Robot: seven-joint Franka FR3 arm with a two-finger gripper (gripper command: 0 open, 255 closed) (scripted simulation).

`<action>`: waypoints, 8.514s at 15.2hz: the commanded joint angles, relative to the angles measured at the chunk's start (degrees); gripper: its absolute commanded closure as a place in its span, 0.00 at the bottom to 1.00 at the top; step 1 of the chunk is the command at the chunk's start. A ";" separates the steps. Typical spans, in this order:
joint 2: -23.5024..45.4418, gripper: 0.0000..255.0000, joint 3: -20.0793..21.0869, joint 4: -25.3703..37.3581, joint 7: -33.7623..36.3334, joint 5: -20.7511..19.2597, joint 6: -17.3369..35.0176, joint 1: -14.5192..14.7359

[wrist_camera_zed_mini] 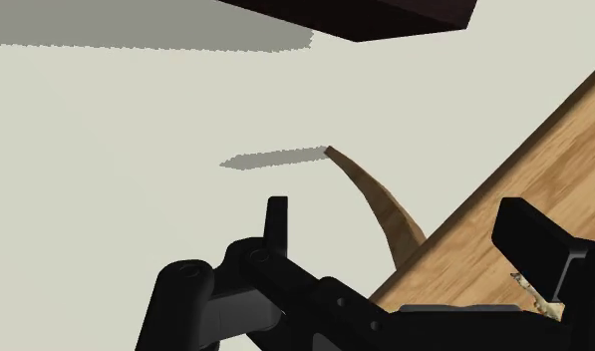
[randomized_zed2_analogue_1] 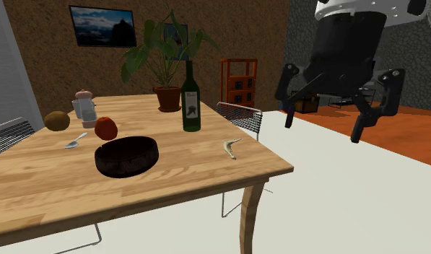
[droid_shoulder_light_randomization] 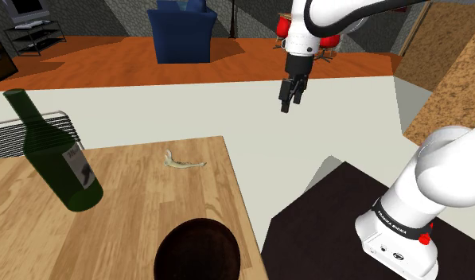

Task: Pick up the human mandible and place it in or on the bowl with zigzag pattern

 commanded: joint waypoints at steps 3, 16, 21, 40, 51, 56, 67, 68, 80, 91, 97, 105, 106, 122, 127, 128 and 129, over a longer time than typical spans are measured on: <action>6.60 0.00 0.95 2.12 -2.79 2.20 5.80 2.15; 27.87 0.00 5.79 14.75 -11.21 7.99 18.57 8.35; 35.74 0.00 8.06 21.48 -13.93 8.94 21.38 10.43; 48.84 0.00 10.87 30.26 -16.43 8.53 27.89 14.25; 48.83 1.00 10.87 30.26 -16.43 8.53 27.88 14.25; 49.42 0.00 2.00 32.60 -0.09 -11.57 30.93 26.79; 53.84 0.00 1.02 33.33 0.09 -11.85 34.66 27.45; 53.84 0.00 1.02 33.33 0.09 -11.85 34.66 27.45; 53.56 1.00 1.08 33.19 0.54 -11.94 34.48 27.81; 49.89 1.00 1.49 34.69 -0.64 -11.08 29.37 27.17; 47.65 1.00 1.73 36.18 -1.09 -10.61 25.65 27.04; 45.20 1.00 1.97 38.94 -1.64 -10.05 20.46 26.94; 44.94 1.00 2.00 39.34 -1.71 -9.99 19.80 26.93; 33.59 1.00 6.17 27.19 11.51 -12.07 19.68 34.58; 30.78 1.00 8.68 23.70 18.18 -13.03 19.75 38.11; 30.37 1.00 9.23 23.21 19.55 -13.22 19.68 38.82; 30.00 1.00 9.79 22.78 20.92 -13.41 19.59 39.52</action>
